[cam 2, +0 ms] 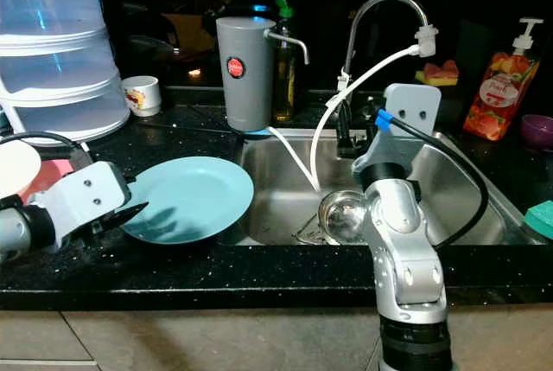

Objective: Kitchen organization

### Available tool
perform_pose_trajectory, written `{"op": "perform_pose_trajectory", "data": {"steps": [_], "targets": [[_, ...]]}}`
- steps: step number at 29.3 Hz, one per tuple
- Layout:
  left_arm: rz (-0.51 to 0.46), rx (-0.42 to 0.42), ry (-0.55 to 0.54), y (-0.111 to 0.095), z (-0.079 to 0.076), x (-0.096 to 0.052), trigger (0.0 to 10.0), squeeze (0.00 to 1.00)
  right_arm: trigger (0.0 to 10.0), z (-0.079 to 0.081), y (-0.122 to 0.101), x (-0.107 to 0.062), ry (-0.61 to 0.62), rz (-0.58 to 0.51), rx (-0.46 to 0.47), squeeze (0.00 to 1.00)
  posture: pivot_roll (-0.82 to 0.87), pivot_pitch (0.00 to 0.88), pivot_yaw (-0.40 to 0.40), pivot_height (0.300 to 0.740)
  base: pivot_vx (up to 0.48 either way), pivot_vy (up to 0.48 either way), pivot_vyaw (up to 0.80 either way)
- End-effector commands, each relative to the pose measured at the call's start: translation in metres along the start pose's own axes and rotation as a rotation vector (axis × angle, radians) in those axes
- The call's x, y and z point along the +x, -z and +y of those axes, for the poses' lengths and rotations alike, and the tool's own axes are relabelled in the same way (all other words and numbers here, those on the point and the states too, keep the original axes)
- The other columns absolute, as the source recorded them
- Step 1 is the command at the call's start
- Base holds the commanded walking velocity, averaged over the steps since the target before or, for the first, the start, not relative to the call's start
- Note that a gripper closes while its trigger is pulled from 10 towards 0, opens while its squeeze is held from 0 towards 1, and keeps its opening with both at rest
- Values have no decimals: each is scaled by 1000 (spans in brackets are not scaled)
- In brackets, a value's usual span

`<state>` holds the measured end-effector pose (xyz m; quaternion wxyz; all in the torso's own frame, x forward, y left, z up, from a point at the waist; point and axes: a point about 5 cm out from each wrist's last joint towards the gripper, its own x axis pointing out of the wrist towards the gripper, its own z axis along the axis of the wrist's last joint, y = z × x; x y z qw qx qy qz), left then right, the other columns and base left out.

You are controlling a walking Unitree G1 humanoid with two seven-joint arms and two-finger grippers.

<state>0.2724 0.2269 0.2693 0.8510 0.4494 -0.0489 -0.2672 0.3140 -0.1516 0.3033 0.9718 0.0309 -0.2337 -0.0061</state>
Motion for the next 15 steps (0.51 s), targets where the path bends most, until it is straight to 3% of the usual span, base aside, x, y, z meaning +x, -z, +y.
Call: {"op": "perform_pose_trajectory", "data": {"steps": [1, 15], "targets": [[-11, 14, 13, -3, -1, 0, 10000, 0, 10000, 0, -3, 0, -3, -12, -6, 0, 67, 45, -49, 740, 0, 0, 0], [-13, 22, 13, -4, -1, 2, 10000, 0, 10000, 1, -2, 0, -1, -5, -3, 0, 69, 52, -47, 740, 0, 0, 0]]}}
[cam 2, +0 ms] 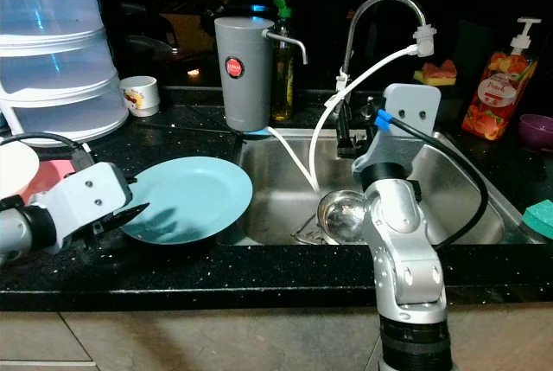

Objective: Kitchen organization

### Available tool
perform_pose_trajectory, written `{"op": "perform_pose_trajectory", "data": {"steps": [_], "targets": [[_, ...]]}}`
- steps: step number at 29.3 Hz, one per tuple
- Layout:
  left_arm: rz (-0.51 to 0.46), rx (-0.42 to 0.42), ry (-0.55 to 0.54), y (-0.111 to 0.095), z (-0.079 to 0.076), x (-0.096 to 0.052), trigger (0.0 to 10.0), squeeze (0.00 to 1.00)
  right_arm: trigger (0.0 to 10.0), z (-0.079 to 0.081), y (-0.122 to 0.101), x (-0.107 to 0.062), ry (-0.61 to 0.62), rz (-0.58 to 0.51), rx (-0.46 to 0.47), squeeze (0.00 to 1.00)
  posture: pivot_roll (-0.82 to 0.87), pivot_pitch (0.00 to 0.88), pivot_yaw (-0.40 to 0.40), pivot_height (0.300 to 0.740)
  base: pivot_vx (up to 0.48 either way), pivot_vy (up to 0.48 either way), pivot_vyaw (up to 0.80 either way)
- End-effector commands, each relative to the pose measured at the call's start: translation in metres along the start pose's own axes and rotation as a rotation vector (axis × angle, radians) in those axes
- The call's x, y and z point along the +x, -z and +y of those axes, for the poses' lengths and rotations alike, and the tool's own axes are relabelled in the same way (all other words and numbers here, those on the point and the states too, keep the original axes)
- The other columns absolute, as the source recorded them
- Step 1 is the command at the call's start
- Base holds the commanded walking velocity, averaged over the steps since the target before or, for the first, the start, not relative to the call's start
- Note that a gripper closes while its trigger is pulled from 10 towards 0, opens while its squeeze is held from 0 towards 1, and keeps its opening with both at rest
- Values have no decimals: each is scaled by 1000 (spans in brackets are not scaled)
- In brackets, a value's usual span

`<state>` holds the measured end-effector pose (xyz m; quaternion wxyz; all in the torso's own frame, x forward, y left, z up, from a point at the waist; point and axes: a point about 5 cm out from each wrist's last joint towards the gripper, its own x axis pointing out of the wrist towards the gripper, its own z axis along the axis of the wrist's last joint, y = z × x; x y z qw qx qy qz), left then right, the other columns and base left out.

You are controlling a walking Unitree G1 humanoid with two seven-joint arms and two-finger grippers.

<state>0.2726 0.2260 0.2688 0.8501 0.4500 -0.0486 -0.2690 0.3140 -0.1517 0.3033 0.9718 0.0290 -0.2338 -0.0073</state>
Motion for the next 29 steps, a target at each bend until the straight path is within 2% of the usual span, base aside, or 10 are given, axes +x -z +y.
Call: {"op": "perform_pose_trajectory", "data": {"steps": [1, 13, 18, 19, 20, 21, 26, 27, 28, 29], "targets": [[-13, 22, 10, -4, 0, 1, 10000, 0, 10000, 1, -1, -1, -1, -2, 1, 0, 68, 52, -45, 740, 0, 0, 0], [11, 61, 44, -3, 3, -2, 10000, 0, 10000, 0, 0, -3, 11, 5, -1, 0, 53, 63, -32, 740, 0, 0, 0], [14, 81, 51, -3, 4, 1, 10000, 0, 10000, -1, 1, -5, 23, 6, -1, 0, 49, 63, -21, 740, 0, 0, 0], [12, 85, 61, -3, 4, 2, 10000, 110, 10000, -2, 1, -6, 27, 7, -2, 0, 46, 62, -17, 740, 0, 0, 0], [9, 86, 70, -3, 3, 3, 10000, 388, 10000, -3, 1, -6, 30, 7, -2, 0, 46, 62, -17, 740, 0, 0, 0], [3, 82, 82, -4, 2, 3, 10000, 1000, 10000, -3, 1, -6, 31, 7, -3, 0, 46, 62, -17, 740, 0, 0, 0], [-34, 67, 106, -10, -3, 5, 10000, 1000, 10000, -4, 1, -6, 34, 7, -4, 0, 46, 62, -20, 740, 0, 0, 0], [-72, 51, 143, -16, -10, 7, 10000, 1000, 10000, -3, 1, -6, 32, 7, -4, 0, 46, 62, -20, 740, 0, 0, 0], [-89, 41, 166, -20, -14, 8, 10000, 0, 10000, -3, 1, -6, 30, 7, -3, 0, 48, 58, -25, 740, 0, 0, 0], [-108, 35, 190, -23, -18, 9, 10000, 0, 10000, -3, 1, -5, 28, 7, -3, 0, 48, 58, -25, 740, 0, 0, 0]]}}
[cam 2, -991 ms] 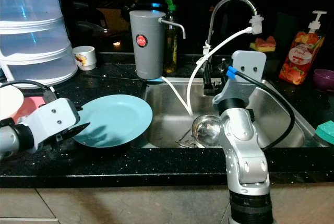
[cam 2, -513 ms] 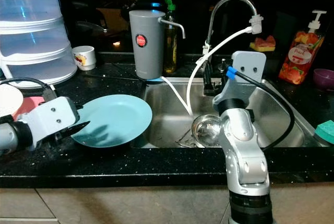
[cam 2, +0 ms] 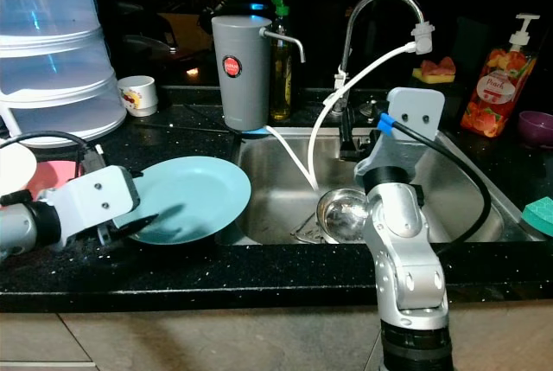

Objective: Kitchen organization

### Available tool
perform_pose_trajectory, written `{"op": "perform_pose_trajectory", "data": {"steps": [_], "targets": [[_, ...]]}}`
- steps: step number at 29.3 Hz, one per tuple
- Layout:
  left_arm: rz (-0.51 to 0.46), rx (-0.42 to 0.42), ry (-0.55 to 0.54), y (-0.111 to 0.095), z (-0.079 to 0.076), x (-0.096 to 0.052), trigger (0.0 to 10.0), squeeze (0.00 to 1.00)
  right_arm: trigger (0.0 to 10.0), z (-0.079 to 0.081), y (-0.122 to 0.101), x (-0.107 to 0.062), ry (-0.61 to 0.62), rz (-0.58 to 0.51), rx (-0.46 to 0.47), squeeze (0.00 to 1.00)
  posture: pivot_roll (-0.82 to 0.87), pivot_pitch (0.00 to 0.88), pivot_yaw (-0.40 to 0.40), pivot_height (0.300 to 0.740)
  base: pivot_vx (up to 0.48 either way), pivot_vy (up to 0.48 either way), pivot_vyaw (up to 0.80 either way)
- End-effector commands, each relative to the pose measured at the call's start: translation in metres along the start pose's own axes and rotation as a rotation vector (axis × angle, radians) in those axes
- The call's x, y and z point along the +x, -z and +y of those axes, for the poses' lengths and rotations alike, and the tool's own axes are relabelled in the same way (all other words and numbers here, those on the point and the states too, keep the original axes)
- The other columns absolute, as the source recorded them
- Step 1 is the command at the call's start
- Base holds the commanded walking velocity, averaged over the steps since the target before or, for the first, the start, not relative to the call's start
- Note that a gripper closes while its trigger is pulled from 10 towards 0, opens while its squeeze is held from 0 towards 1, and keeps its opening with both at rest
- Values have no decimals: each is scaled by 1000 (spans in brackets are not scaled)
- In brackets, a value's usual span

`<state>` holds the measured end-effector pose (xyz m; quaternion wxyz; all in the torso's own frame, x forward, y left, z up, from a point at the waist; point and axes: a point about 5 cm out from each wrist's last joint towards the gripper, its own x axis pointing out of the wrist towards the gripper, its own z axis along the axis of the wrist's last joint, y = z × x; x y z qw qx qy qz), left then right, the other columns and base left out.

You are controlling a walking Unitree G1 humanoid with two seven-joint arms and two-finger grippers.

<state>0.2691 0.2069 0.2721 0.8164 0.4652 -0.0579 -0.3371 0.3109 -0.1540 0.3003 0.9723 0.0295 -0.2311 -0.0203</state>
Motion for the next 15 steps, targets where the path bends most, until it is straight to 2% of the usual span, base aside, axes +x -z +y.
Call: {"op": "perform_pose_trajectory", "data": {"steps": [1, 7, 9, 15], "targets": [[-39, -19, 61, -6, -10, 5, 10000, 0, 10000, 0, 0, -1, 3, 2, 2, 0, 48, 58, -25, 740, 0, 0, 0], [-144, -54, 173, -20, -34, 17, 10000, 0, 10000, 1, 0, -1, 0, 0, 4, 0, 48, 55, -22, 740, 0, 0, 0], [-135, -46, 182, -18, -37, 18, 10000, 0, 10000, 1, 0, -1, 1, 0, 4, 0, 46, 54, -19, 740, 0, 0, 0], [-48, 42, 226, -6, -46, 23, 10000, 0, 10000, 1, 1, -2, 8, 1, 4, 0, 44, 50, -12, 740, 0, 0, 0]]}}
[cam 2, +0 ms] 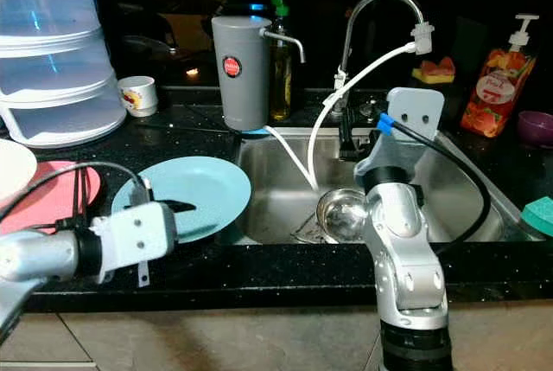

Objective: Kitchen organization

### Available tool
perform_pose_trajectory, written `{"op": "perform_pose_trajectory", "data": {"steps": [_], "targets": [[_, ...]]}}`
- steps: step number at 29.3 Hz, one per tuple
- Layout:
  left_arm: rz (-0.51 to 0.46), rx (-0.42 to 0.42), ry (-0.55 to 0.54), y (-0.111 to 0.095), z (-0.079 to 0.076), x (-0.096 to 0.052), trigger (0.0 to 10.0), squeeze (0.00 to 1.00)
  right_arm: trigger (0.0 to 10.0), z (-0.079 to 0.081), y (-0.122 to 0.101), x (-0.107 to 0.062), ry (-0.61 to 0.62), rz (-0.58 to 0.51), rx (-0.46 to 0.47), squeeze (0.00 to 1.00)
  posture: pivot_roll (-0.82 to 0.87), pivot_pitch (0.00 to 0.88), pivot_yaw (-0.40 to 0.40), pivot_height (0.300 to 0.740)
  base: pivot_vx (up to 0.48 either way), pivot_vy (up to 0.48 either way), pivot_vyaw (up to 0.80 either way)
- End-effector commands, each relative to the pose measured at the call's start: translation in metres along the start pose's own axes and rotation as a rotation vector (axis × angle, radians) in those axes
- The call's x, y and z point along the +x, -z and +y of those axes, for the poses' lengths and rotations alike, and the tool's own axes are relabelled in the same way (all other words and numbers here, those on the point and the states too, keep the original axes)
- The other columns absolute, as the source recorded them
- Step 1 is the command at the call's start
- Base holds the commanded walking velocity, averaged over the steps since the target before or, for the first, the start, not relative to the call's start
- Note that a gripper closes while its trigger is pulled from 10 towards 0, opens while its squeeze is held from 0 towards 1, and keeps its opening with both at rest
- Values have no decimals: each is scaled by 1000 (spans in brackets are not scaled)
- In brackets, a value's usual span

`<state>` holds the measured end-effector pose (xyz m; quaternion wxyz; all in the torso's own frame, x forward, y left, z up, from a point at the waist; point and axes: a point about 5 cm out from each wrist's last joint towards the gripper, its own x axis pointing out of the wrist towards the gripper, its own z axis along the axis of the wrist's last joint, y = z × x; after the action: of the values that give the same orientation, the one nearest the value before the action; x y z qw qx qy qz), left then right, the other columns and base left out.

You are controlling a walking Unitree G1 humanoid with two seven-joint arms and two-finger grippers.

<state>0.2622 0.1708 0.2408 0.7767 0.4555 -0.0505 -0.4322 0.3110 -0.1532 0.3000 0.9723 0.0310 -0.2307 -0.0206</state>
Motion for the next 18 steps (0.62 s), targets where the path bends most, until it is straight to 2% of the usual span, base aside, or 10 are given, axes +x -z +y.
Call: {"op": "perform_pose_trajectory", "data": {"steps": [1, 7, 10, 12, 13, 14, 15, 16, 17, 18], "targets": [[43, 32, 39, 6, -6, 0, 10000, 0, 10000, 0, 0, -2, 6, 0, 1, 0, 44, 50, -12, 740, 0, 0, 0], [158, 144, -21, 22, -3, 7, 10000, 0, 10000, -1, 0, -2, 12, -4, 0, 0, 43, 47, -9, 740, 0, 0, 0], [268, 217, -47, 37, -1, 9, 10000, 0, 10000, -1, 0, -2, 9, -7, -1, 0, 42, 38, -10, 740, 0, 0, 0], [268, 217, -47, 37, -1, 9, 10000, 0, 10000, -1, 0, -2, 9, -7, -1, 0, 42, 38, -10, 740, 0, 0, 0], [312, 246, -59, 43, 0, 8, 8235, 0, 10000, -1, 0, -1, 8, -7, -1, 0, 43, 36, -14, 740, 0, 0, 0], [312, 246, -59, 43, 0, 8, 8235, 0, 10000, -1, 0, -1, 8, -7, -1, 0, 43, 36, -14, 740, 0, 0, 0], [353, 268, -71, 49, 2, 7, 4627, 0, 10000, -1, -1, -1, 6, -7, -1, 0, 43, 36, -16, 740, 0, 0, 0], [384, 281, -72, 53, 1, 6, 1922, 0, 10000, -1, -1, -1, 4, -8, -1, 0, 43, 36, -20, 740, 0, 0, 0], [384, 281, -72, 53, 1, 6, 1922, 0, 10000, -1, -1, -1, 4, -8, -1, 0, 43, 36, -20, 740, 0, 0, 0], [416, 299, -70, 59, -1, 8, 0, 0, 10000, 0, -1, 0, -3, -8, -2, 0, 42, 37, -24, 740, 0, 0, 0]]}}
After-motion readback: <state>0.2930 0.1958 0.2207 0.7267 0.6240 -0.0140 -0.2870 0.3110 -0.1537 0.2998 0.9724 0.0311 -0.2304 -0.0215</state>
